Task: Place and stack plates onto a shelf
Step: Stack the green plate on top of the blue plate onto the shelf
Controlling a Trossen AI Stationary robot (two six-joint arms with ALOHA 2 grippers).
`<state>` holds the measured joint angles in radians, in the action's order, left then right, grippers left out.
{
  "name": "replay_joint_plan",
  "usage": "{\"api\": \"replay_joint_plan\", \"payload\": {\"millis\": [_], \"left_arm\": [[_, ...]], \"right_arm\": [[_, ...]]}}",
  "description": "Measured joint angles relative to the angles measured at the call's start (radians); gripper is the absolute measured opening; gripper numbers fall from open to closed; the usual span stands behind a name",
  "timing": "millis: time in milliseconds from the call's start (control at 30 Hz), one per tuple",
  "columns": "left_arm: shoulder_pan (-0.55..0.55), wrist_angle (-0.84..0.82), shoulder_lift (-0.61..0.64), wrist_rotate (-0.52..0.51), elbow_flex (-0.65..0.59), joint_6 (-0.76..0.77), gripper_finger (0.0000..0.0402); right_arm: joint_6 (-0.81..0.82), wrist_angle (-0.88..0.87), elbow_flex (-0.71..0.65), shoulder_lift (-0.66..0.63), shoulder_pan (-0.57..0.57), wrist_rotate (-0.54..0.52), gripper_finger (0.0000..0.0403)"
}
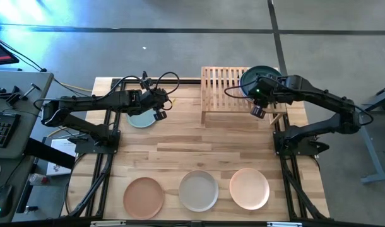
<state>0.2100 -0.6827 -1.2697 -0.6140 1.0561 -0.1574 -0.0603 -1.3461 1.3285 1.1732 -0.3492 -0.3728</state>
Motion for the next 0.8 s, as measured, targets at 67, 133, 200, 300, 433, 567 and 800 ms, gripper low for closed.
{"api": "replay_joint_plan", "payload": {"millis": [67, 133, 200, 300, 433, 567, 800], "left_arm": [[0.000, 0.000, 0.000, 0.000, 0.000, 0.000, 0.0102], [0.000, 0.000, 0.000, 0.000, 0.000, 0.000, 0.0102], [0.000, 0.000, 0.000, 0.000, 0.000, 0.000, 0.0102], [0.000, 0.000, 0.000, 0.000, 0.000, 0.001, 0.0102], [0.000, 0.000, 0.000, 0.000, 0.000, 0.000, 0.0102], [0.000, 0.001, 0.000, 0.000, 0.000, 0.001, 0.0102], [0.000, 0.002, 0.000, 0.000, 0.000, 0.001, 0.0102]], "right_arm": [[-0.006, 0.007, 0.000, 0.000, 0.000, 0.011, 0.0101], [-0.008, 0.011, 0.000, 0.000, 0.000, 0.015, 0.0103], [0.002, 0.012, 0.000, 0.000, 0.000, 0.004, 0.0103], [0.027, 0.011, 0.000, 0.000, -0.008, -0.043, 0.0103], [0.035, 0.011, 0.000, 0.004, -0.069, -0.041, 0.0103], [0.053, 0.011, 0.000, 0.013, -0.151, -0.014, 0.0103], [0.052, -0.002, 0.000, 0.062, -0.229, 0.140, 0.0103]]}}
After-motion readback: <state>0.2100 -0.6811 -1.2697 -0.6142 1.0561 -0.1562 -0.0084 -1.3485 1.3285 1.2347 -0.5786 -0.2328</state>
